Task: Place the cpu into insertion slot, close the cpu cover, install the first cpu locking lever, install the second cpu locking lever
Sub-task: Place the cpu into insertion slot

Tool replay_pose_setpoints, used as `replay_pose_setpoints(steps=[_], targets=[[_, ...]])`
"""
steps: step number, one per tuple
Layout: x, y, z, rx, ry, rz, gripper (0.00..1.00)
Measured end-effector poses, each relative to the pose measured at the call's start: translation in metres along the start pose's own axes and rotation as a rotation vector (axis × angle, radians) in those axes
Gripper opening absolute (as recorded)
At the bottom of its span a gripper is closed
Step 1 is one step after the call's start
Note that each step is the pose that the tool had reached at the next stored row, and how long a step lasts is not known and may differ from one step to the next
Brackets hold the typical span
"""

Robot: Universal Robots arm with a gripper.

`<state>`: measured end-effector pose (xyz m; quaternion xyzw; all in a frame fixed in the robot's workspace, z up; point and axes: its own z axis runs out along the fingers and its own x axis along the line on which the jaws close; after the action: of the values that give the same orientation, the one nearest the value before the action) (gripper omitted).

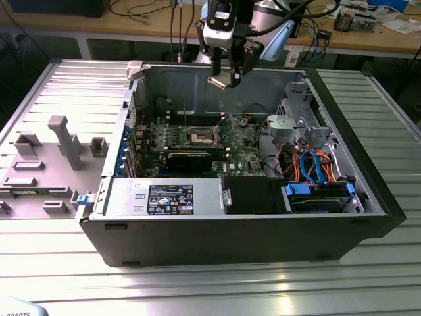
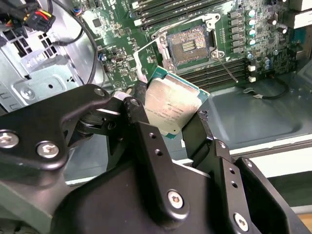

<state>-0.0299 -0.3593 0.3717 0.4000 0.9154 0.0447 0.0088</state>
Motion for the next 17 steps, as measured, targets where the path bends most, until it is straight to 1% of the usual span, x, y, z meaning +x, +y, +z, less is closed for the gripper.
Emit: replay_pose_setpoints(steps=[3,5,10,12,17], targets=[[0.0041,-0.0044,-0.0002,-0.0003,-0.0001,0.001,0.54],[0.0046,-0.005,-0.0002,0.0,-0.0007,0.007,0.54],[0.0046,-0.0052,0.0015,-0.0019,-0.008,0.09,0.54],[0.0045,-0.0052,0.0015,-0.0021,-0.0096,0.108,0.54],[0.0046,-0.0052,0.0016,-0.0022,-0.0098,0.11,0.54]])
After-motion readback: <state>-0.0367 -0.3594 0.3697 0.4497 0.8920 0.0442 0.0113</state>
